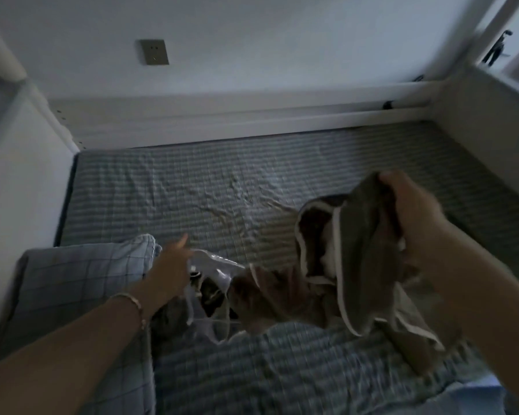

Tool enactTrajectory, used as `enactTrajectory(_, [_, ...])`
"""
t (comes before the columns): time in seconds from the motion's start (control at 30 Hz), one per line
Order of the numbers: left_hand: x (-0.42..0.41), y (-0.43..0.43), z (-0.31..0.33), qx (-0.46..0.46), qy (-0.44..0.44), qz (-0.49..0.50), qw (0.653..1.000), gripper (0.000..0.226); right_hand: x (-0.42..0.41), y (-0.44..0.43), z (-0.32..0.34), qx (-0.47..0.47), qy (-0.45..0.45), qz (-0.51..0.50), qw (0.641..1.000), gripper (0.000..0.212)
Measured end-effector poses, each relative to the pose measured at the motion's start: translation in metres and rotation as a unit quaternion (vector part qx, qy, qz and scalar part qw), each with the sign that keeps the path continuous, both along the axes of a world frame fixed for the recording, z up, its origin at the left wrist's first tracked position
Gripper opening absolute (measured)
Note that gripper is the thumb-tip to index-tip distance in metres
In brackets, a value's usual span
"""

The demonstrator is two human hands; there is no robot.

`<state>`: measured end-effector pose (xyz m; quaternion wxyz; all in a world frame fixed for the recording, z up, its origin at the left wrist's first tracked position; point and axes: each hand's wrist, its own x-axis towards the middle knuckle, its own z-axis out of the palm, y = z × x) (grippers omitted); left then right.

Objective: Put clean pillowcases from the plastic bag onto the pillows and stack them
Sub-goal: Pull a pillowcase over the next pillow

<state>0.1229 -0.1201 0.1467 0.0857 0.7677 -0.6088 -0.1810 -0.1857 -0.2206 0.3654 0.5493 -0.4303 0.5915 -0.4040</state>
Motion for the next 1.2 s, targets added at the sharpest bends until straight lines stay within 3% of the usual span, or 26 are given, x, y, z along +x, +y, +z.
enactTrajectory(0.03, [-0.024,-0.002,0.026,-0.026,-0.012,-0.022,0.999,0.028,0.003,0.007,-0.011,0.006,0.007,0.014,1.000,0.036])
enactTrajectory(0.1, [-0.075,-0.005,0.065,0.064,0.149,0.001,0.987,0.043,0.009,0.019,-0.023,0.030,-0.005,0.035,0.999,0.033])
enactTrajectory(0.17, [-0.116,-0.010,0.083,0.137,0.333,-0.010,0.933,0.049,0.014,0.024,-0.027,0.072,-0.054,0.057,0.994,0.029])
enactTrajectory(0.23, [-0.148,-0.012,0.083,0.133,0.432,-0.004,0.892,0.037,0.015,0.027,-0.030,0.068,-0.053,0.076,0.993,0.026])
enactTrajectory(0.3, [-0.164,-0.017,0.073,0.098,0.495,0.065,0.861,0.017,0.009,0.028,-0.026,0.036,-0.028,0.063,0.997,0.028])
enactTrajectory(0.37, [-0.170,-0.021,0.064,0.076,0.563,0.153,0.808,0.020,-0.004,0.027,-0.022,0.001,-0.015,0.042,0.999,0.033])
enactTrajectory(0.43, [-0.181,-0.021,0.070,0.075,0.592,0.196,0.778,0.014,-0.017,0.029,-0.017,-0.010,-0.010,0.030,0.999,0.039])
enactTrajectory(0.53, [-0.203,-0.004,0.099,0.043,0.653,0.206,0.728,0.032,-0.029,0.041,-0.016,-0.053,0.006,0.039,0.998,0.038])
enactTrajectory(0.63, [-0.212,0.010,0.122,0.004,0.720,0.231,0.654,0.058,-0.044,0.049,-0.013,-0.104,0.034,0.023,0.994,0.031])
enactTrajectory(0.67, [-0.212,0.011,0.132,0.008,0.728,0.226,0.648,0.064,-0.049,0.051,-0.011,-0.110,0.033,0.009,0.993,0.030])
enactTrajectory(0.7, [-0.212,0.009,0.134,0.014,0.710,0.198,0.676,0.061,-0.054,0.053,-0.010,-0.113,0.032,0.000,0.993,0.031])
enactTrajectory(0.8, [-0.225,0.011,0.150,0.035,0.567,0.072,0.820,0.015,-0.064,0.060,-0.006,-0.092,-0.002,0.003,0.996,0.032])
enactTrajectory(0.93, [-0.237,0.004,0.144,0.073,0.459,0.088,0.881,0.019,-0.075,0.070,0.000,-0.076,-0.002,0.041,0.996,0.027])
enactTrajectory(1.0, [-0.226,-0.008,0.133,0.042,0.432,0.161,0.887,0.020,-0.090,0.067,0.004,-0.101,0.052,0.044,0.993,0.028])
enactTrajectory(1.07, [-0.209,-0.020,0.125,0.009,0.472,0.282,0.835,0.019,-0.115,0.062,0.003,-0.139,0.184,0.071,0.971,0.028])
enactTrajectory(1.13, [-0.201,-0.027,0.129,-0.003,0.520,0.347,0.781,0.025,-0.142,0.056,-0.005,-0.157,0.377,0.166,0.898,0.020])
enactTrajectory(1.2, [-0.206,-0.029,0.142,0.031,0.549,0.297,0.781,0.024,-0.159,0.055,-0.020,-0.087,0.555,0.261,0.785,0.030])
